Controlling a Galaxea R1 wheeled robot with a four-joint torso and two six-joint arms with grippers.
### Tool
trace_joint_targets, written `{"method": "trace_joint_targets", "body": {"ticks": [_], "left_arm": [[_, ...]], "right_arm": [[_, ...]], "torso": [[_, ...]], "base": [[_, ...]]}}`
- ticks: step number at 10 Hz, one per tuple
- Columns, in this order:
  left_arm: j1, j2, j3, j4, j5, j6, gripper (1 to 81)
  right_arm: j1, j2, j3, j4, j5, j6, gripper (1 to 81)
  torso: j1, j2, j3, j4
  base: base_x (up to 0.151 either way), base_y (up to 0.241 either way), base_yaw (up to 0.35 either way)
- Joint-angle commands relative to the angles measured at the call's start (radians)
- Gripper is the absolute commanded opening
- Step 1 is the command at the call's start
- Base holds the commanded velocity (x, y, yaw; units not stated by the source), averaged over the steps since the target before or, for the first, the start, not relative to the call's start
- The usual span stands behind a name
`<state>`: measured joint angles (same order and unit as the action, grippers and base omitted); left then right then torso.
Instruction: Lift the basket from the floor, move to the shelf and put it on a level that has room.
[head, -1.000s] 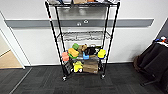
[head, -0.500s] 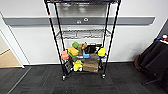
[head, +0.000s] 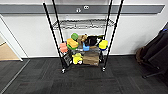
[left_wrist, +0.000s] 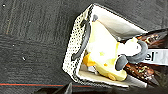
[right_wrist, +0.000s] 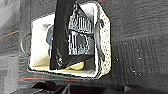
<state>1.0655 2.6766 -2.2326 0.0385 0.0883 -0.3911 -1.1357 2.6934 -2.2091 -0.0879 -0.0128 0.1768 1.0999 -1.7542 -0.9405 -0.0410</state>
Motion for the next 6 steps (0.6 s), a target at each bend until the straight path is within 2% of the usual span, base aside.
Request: {"method": "trace_joint_targets", "body": {"ticks": [1, 2, 3, 4, 6], "left_arm": [[-0.103, -0.018, 0.013, -0.019, 0.085, 0.0, 81.1], [-0.112, -0.016, 0.013, -0.02, 0.085, 0.001, 81.1], [-0.124, -0.015, 0.013, -0.028, 0.094, 0.0, 81.1], [-0.137, -0.015, 0.013, -0.035, 0.102, 0.0, 81.1], [-0.146, -0.012, 0.01, -0.04, 0.1, 0.001, 81.1]], "right_arm": [[0.084, -0.019, 0.007, 0.031, -0.056, 0.001, 81.1], [0.092, -0.019, 0.007, 0.033, -0.065, 0.001, 81.1], [0.102, -0.019, 0.008, 0.034, -0.072, 0.003, 81.1], [0.112, -0.019, 0.011, 0.048, -0.072, 0.003, 81.1], [0.122, 0.001, 0.0, 0.063, -0.078, 0.003, 81.1]], "torso": [[0.063, -0.097, -0.091, 0.0], [0.084, -0.131, -0.123, 0.0], [0.106, -0.165, -0.061, 0.0], [0.125, -0.194, -0.089, 0.0], [0.155, -0.241, -0.106, 0.0]], "base": [[0.0, 0.0, 0.0], [0.0, 0.0, 0.0], [0.0, 0.0, 0.0], [0.0, 0.0, 0.0], [0.0, 0.0, 0.0]]}}
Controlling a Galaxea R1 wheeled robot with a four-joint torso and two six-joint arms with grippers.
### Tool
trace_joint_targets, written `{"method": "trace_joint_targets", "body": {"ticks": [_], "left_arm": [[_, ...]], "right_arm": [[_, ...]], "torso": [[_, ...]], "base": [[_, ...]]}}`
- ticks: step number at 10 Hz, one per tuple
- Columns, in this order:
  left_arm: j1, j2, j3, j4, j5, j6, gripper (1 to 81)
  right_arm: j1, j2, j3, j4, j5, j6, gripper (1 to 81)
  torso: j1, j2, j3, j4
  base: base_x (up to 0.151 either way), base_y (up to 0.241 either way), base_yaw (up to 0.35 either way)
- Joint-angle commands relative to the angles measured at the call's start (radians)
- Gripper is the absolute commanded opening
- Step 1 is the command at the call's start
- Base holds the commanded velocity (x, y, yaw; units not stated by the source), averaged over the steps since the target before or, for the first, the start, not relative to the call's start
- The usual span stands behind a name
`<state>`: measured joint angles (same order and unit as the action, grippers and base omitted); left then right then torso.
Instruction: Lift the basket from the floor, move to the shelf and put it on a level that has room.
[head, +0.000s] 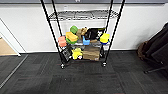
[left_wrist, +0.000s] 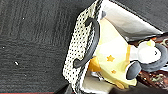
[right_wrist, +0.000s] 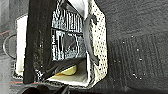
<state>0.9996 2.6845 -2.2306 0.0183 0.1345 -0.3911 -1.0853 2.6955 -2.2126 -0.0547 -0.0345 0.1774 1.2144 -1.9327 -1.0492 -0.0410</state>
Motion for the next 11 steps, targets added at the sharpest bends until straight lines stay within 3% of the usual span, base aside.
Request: {"method": "trace_joint_targets", "body": {"ticks": [1, 3, 4, 6, 8, 9, 11], "left_arm": [[-0.08, -0.014, 0.005, -0.021, 0.054, 0.0, 81.1], [-0.08, -0.004, -0.003, -0.02, 0.056, 0.001, 81.1], [-0.08, -0.001, -0.006, -0.02, 0.056, 0.0, 81.1], [-0.087, 0.006, -0.006, -0.018, 0.056, 0.001, 81.1], [-0.12, 0.015, -0.006, -0.02, 0.068, 0.001, 81.1], [-0.132, 0.02, -0.006, -0.02, 0.071, 0.001, 81.1], [-0.163, 0.02, 0.0, -0.021, 0.071, 0.001, 81.1]], "right_arm": [[0.077, 0.012, -0.013, 0.038, -0.056, 0.002, 81.1], [0.083, 0.032, -0.039, 0.041, -0.059, 0.002, 81.1], [0.086, 0.04, -0.041, 0.042, -0.068, 0.003, 81.1], [0.101, 0.048, -0.042, 0.05, -0.07, 0.004, 81.1], [0.124, 0.051, -0.041, 0.073, -0.068, 0.004, 81.1], [0.147, 0.052, -0.035, 0.09, -0.07, 0.004, 81.1], [0.184, 0.063, -0.033, 0.11, -0.07, 0.005, 81.1]], "torso": [[0.062, -0.096, 0.0, 0.0], [0.105, -0.165, 0.0, 0.0], [0.127, -0.2, -0.093, 0.0], [0.158, -0.25, -0.105, 0.0], [0.195, -0.309, -0.158, 0.0], [0.217, -0.343, -0.098, 0.0], [0.251, -0.395, -0.135, 0.0]], "base": [[0.0, 0.0, 0.0], [0.0, 0.0, 0.0], [0.0, 0.0, 0.0], [0.0, 0.0, 0.0], [0.0, 0.0, 0.0], [0.0, 0.0, 0.0], [0.0, 0.0, 0.0]]}}
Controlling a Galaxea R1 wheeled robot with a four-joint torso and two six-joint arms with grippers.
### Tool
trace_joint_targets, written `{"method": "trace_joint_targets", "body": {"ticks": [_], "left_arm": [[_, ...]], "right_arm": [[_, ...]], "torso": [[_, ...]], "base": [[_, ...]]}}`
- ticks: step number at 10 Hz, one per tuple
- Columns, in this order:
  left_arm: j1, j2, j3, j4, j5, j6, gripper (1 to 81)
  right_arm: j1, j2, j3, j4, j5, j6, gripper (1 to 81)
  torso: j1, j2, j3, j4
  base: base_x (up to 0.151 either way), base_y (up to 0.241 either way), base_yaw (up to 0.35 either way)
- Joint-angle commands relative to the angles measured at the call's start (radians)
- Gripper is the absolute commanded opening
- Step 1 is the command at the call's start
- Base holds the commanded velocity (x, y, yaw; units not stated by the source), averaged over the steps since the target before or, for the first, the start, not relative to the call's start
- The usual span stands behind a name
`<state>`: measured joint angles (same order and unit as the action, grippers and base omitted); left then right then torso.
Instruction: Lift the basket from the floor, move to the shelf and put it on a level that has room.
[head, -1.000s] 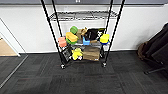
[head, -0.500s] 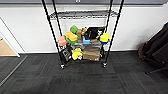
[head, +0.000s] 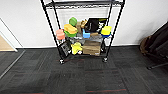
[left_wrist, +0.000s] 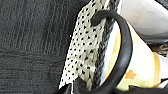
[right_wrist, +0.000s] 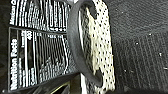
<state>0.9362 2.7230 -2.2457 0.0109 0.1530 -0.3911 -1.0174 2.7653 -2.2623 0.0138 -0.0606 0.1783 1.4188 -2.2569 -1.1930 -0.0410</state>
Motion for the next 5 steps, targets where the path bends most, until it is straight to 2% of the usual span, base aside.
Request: {"method": "trace_joint_targets", "body": {"ticks": [1, 5], "left_arm": [[-0.104, -0.021, 0.015, -0.014, 0.051, 0.001, 81.1], [-0.107, -0.017, 0.014, -0.019, 0.051, 0.003, 81.1]], "right_arm": [[0.131, 0.001, 0.012, 0.041, -0.042, 0.009, 81.1], [0.168, 0.032, 0.006, 0.04, -0.042, 0.05, 81.1]], "torso": [[-0.001, 0.001, 0.0, 0.0], [0.035, -0.055, -0.004, 0.0]], "base": [[0.0, 0.0, 0.0], [0.0, 0.0, 0.0]]}}
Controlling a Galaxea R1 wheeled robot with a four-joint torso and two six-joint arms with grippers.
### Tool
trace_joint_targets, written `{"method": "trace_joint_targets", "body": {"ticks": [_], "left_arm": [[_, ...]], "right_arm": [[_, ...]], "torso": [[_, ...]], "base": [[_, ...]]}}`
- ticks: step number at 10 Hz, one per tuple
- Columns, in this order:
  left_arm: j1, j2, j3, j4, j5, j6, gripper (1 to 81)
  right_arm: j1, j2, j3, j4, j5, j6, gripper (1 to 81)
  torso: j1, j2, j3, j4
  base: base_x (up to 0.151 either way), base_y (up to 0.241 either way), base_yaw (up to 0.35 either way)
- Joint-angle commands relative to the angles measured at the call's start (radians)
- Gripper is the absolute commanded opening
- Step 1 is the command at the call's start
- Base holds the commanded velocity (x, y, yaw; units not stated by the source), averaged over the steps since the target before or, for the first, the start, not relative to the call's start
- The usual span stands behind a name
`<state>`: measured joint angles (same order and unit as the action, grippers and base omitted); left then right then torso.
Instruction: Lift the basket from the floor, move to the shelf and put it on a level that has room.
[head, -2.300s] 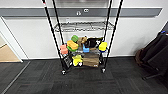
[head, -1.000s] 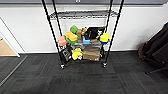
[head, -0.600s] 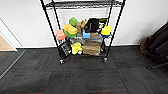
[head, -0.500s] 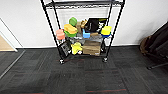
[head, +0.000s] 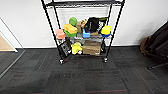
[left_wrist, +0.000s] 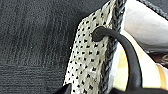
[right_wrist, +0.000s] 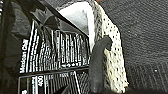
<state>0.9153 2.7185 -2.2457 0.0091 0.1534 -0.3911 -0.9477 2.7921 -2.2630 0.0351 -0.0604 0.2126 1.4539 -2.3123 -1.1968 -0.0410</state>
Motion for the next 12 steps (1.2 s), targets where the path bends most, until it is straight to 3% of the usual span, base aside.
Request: {"method": "trace_joint_targets", "body": {"ticks": [1, 4, 7, 9, 10, 11, 12], "left_arm": [[-0.086, -0.012, 0.015, -0.006, 0.051, 0.003, 81.1], [-0.094, -0.018, 0.052, -0.001, 0.051, 0.015, 81.1], [-0.118, -0.101, 0.219, 0.0, 0.057, 0.015, 81.1], [-0.115, -0.104, 0.228, 0.002, 0.063, 0.017, 81.1], [-0.114, -0.103, 0.232, 0.002, 0.074, 0.018, 1.0], [-0.106, -0.103, 0.233, 0.005, 0.064, 0.02, 1.0], [-0.106, -0.094, 0.233, 0.029, 0.064, 0.023, 1.0]], "right_arm": [[0.097, 0.016, -0.001, 0.019, -0.044, 0.016, 81.1], [0.089, 0.014, -0.003, 0.014, -0.045, 0.016, 81.1], [0.088, 0.011, 0.016, 0.012, -0.059, 0.016, 81.1], [0.088, 0.003, 0.026, 0.011, -0.065, 0.016, 81.1], [0.088, -0.006, 0.051, 0.006, -0.079, 0.016, 81.1], [0.091, -0.018, 0.076, 0.009, -0.081, 0.016, 1.0], [0.091, -0.03, 0.095, 0.009, -0.081, 0.016, 1.0]], "torso": [[0.0, 0.0, 0.0, 0.0], [0.0, 0.0, 0.0, 0.0], [0.0, 0.0, -0.001, 0.0], [0.0, 0.0, -0.001, 0.0], [0.0, 0.0, -0.001, 0.0], [0.0, 0.0, -0.002, 0.0], [0.0, 0.0, -0.002, 0.0]], "base": [[0.0, 0.0, 0.0], [0.0, 0.0, 0.0], [0.0, 0.0, 0.0], [0.0, 0.0, 0.0], [0.0, 0.0, 0.0], [0.0, 0.0, 0.0], [0.0, 0.0, 0.0]]}}
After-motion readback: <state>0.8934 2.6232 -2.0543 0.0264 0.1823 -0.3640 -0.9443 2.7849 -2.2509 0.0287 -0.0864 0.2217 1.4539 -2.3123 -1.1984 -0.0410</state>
